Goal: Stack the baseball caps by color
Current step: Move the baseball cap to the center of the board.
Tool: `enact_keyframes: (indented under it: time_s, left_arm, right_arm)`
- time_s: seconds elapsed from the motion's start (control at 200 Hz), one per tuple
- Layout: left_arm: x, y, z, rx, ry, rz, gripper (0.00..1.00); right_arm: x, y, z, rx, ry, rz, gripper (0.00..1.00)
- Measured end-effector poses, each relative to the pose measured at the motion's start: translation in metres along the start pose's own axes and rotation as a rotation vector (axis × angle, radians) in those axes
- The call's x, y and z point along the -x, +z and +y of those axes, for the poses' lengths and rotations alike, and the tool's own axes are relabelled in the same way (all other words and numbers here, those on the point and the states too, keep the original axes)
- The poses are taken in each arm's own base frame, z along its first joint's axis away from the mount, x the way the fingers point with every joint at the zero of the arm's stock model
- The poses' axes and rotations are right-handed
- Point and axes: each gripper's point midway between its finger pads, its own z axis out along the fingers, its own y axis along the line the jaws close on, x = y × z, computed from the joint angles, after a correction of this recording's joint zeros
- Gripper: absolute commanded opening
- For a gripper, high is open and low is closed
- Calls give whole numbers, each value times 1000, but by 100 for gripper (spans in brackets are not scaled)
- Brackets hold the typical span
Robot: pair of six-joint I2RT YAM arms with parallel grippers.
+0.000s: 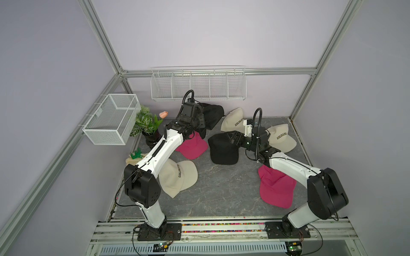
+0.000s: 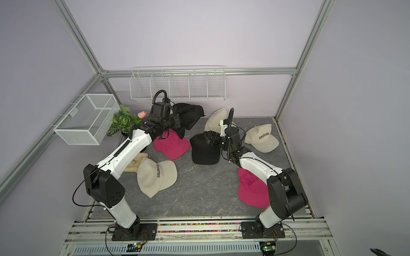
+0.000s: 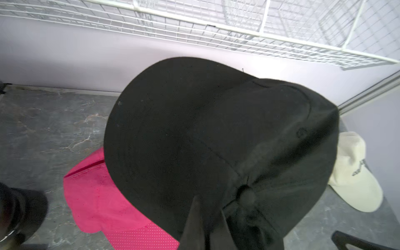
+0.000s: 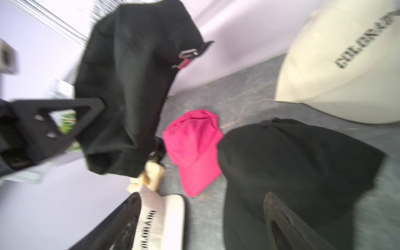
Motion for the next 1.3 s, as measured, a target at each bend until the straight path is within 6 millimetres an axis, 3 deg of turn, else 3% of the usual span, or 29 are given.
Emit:
enact_keyframes:
  time_s: [0.245, 0.535, 0.625, 0.75, 0.99, 1.09, 1.205, 1.304]
  left_arm:
    - [-14, 0, -22, -143, -57, 38, 0]
    - [-11, -3, -43, -255, -113, 49, 0]
    - [-13, -1, -44, -265, -119, 58, 0]
    - [-15, 1, -45, -269, -122, 66, 0]
    - [-16, 1, -47, -282, -122, 73, 0]
    - [-16, 1, -48, -289, -121, 71, 0]
    - [-16, 1, -48, -290, -121, 71, 0]
    - [-16, 3, -45, -282, -123, 64, 0]
  right_arm:
    - [17, -2, 44, 209, 78, -59, 90]
    - [-6, 33, 26, 207, 157, -9, 96]
    - [-8, 41, 33, 227, 149, -4, 100]
    - [-3, 42, 51, 268, 123, -23, 93]
    - [13, 43, 58, 278, 99, -87, 70]
    - [18, 50, 59, 282, 95, -103, 49]
    - [22, 57, 64, 305, 77, -109, 9]
    - [26, 55, 70, 339, 52, -95, 6]
